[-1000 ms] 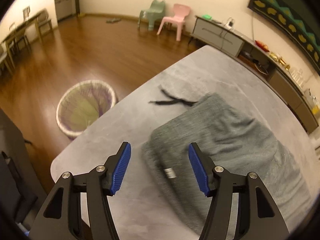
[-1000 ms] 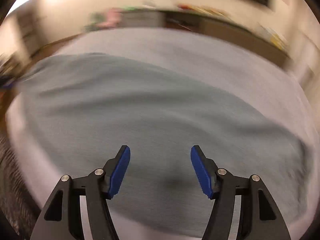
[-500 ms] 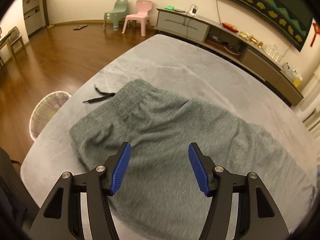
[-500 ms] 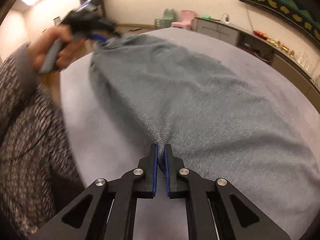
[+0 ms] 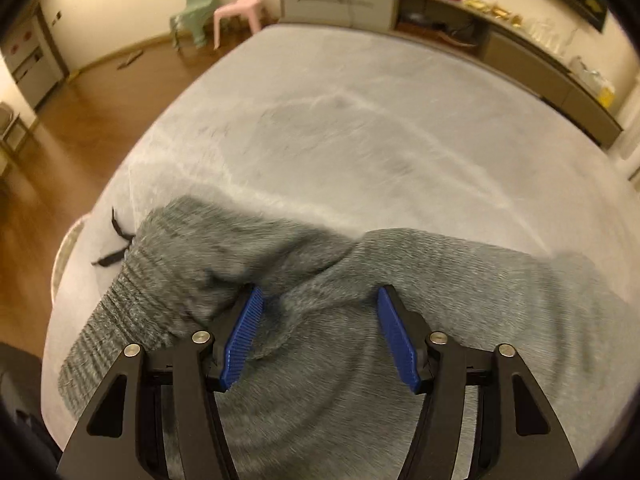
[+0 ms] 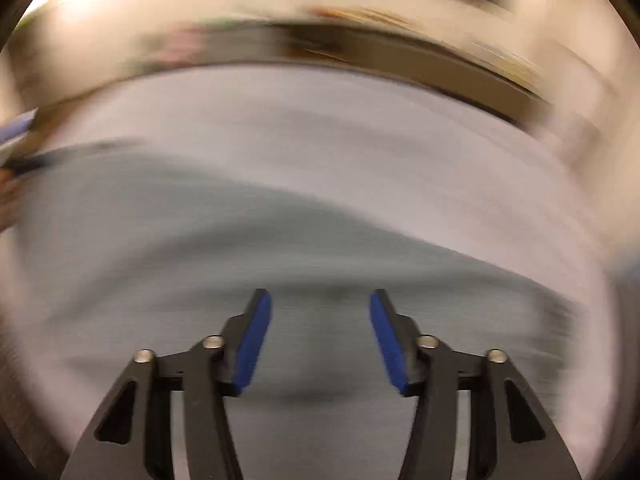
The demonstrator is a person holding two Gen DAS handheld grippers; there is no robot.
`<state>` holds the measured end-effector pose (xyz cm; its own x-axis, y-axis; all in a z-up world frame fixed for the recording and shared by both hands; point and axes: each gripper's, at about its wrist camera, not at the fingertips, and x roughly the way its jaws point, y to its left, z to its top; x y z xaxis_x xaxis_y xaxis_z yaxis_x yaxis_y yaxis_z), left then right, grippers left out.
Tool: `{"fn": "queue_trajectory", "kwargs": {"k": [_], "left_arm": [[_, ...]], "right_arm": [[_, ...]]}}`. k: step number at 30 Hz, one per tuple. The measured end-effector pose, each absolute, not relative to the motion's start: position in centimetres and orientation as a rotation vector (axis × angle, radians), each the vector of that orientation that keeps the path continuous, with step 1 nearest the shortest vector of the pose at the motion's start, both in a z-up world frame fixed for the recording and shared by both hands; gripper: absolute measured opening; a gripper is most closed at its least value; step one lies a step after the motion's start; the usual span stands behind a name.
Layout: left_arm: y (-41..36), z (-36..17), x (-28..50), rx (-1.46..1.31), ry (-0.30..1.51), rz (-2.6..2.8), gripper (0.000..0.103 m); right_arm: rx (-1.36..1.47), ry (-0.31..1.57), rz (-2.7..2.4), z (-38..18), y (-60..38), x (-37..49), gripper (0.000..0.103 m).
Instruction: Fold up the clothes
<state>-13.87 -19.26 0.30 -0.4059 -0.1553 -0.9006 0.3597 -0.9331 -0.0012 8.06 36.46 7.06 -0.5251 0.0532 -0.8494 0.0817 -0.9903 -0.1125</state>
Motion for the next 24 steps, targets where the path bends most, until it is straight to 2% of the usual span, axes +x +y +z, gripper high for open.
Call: {"fn": "queue_trajectory", "kwargs": {"k": [1,4,5,6,9,11,14,16,19,22,24], "left_arm": [[-19.7,0.3,-13.9,1.49,0.286,-2.376,0.065],[-20.7,0.3,-13.9,1.45,0.26,-2.333,0.068],[-20.9,0.3,-14.0,1.446,0.273,-2.321,0.068],[-20.9,0.5,-13.9,1.442,0.283,-2.307,0.068],[-19.6,2.1,-13.1,1.415,0.272,-2.313,0.064],[-17.5,3.8,-11.1,1.407,0.303,-2.427,0.065],[-13.6,4.7,-7.6,1.457,0.35,-2.582,0.066],[-11.0,3.4,-5.5,1.543,0.36,-2.629,0.066],[-8.2,0.9,-3.2,1.622,0.248,-2.606,0.066],[-5.7,-0.2,-1.3,1.579,0.048,-2.597,0.068],[-5.3,0.7,-0.2,1.505,0.048,-2.603,0.066]], "right_arm": [[1.644,0.132,-2.792,5.6,40.9,6.8,0.044],[1.676,-0.317,-2.841,4.5,48.1,5.6,0.041],[1.687,-0.33,-2.868,4.3,48.6,4.6,0.032],[1.698,-0.343,-2.895,4.0,49.1,3.5,0.031],[1.696,-0.296,-2.909,4.2,47.7,1.3,0.034],[1.574,-0.298,-2.881,5.6,46.1,2.2,0.035],[1.456,-0.258,-2.786,6.7,42.8,2.9,0.048],[1.454,-0.176,-2.664,6.0,39.5,2.2,0.05],[1.56,0.025,-2.599,3.6,37.0,1.2,0.05],[1.557,0.057,-2.643,3.9,36.7,0.1,0.057],[1.555,0.08,-2.673,4.1,36.6,-0.7,0.059]]}}
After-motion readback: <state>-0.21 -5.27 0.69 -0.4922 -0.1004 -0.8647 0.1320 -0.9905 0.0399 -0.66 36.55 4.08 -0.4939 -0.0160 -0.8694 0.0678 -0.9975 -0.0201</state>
